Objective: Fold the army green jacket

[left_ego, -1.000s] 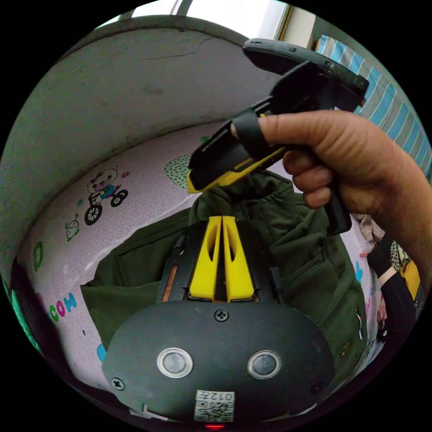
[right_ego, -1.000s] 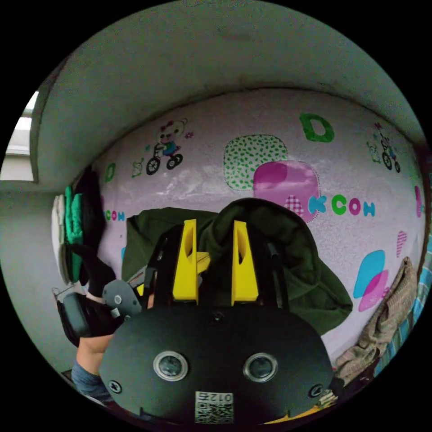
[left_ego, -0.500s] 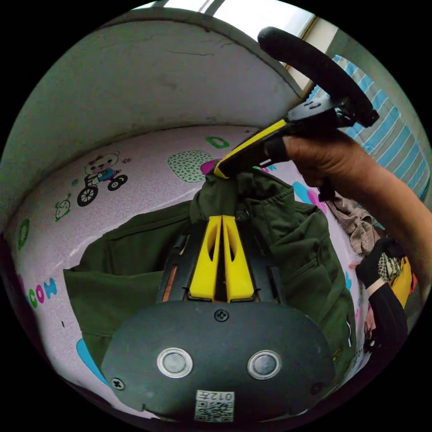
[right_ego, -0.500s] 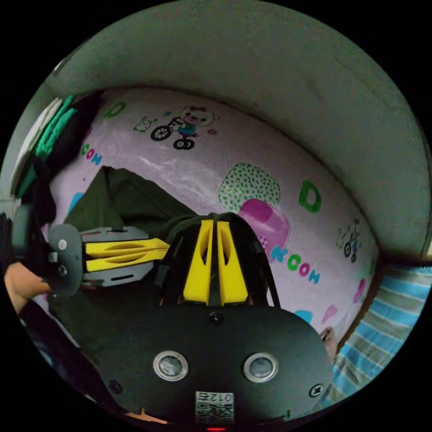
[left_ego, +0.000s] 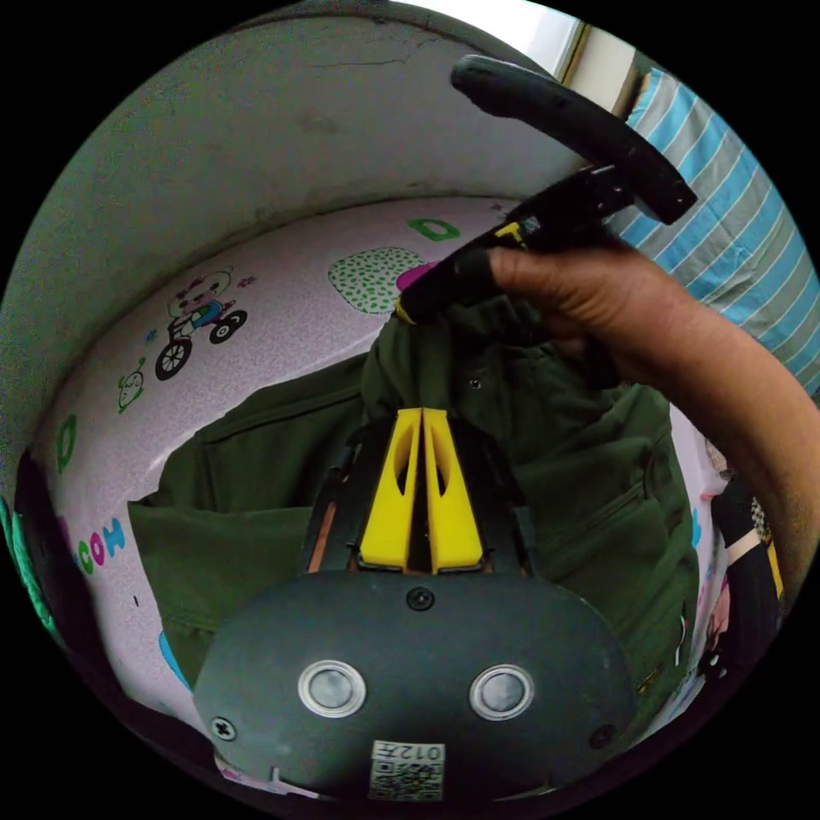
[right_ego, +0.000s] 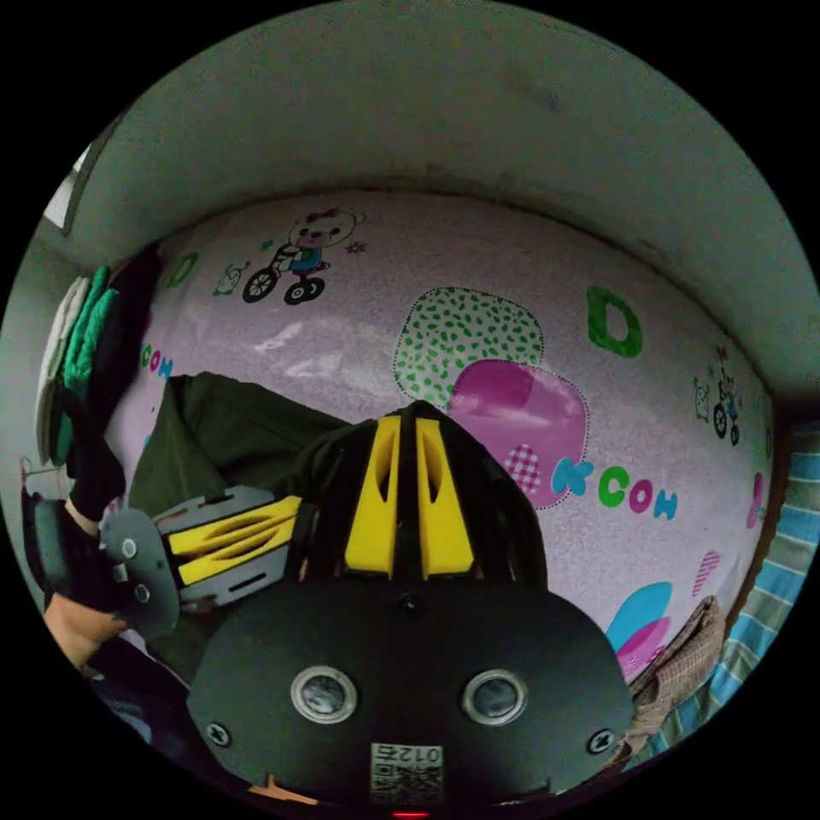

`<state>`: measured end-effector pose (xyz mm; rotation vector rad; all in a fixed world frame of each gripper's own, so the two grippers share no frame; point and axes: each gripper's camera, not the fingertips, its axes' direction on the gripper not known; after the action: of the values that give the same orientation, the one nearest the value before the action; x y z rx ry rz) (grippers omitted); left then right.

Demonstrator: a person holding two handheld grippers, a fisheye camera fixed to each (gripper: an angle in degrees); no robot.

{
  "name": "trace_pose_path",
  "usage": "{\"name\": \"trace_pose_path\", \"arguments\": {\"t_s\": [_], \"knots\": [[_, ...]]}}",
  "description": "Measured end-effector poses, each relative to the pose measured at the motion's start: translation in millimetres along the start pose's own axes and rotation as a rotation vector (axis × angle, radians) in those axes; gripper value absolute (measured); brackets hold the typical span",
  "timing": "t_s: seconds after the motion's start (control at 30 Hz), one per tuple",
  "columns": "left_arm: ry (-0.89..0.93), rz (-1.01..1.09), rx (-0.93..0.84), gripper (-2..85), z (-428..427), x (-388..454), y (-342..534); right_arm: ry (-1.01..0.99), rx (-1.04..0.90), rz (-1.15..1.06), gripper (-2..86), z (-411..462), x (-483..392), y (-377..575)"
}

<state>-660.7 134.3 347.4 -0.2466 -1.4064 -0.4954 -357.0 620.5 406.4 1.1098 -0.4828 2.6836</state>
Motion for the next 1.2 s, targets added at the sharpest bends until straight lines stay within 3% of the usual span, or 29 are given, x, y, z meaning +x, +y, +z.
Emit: {"name": "trace_pose_path", "arguments": {"t_s": [0.17, 0.23, 0.63, 0.8, 0.9, 1.03, 1.2], "knots": [[0.036, -0.027, -0.003, -0.1, 6, -8, -4, -0.141, 0.052, -0.031, 5.6, -44, 27, 14], [0.014, -0.017, -0.003, -0.2, 9, -4, -6, -0.189, -0.014, -0.048, 5.8, -43, 36, 15], [0.021, -0.022, -0.003, -0.2, 19, -2, -11, -0.156, -0.135, 0.001, 4.7, -43, 75, 8], [-0.004, -0.01, -0.002, -0.2, 22, 4, -12, -0.273, -0.14, -0.063, 2.7, -42, 74, 5], [-0.007, -0.009, -0.002, -0.2, 24, 6, -13, -0.45, -0.239, -0.112, 7.4, -41, 79, -3], [0.012, -0.019, -0.003, -0.2, 27, 6, -13, -0.235, -0.378, -0.253, 7.8, -41, 60, -13], [-0.002, -0.012, -0.001, -0.2, 30, 11, -13, -0.179, -0.275, -0.163, 7.7, -37, 59, -22]]}}
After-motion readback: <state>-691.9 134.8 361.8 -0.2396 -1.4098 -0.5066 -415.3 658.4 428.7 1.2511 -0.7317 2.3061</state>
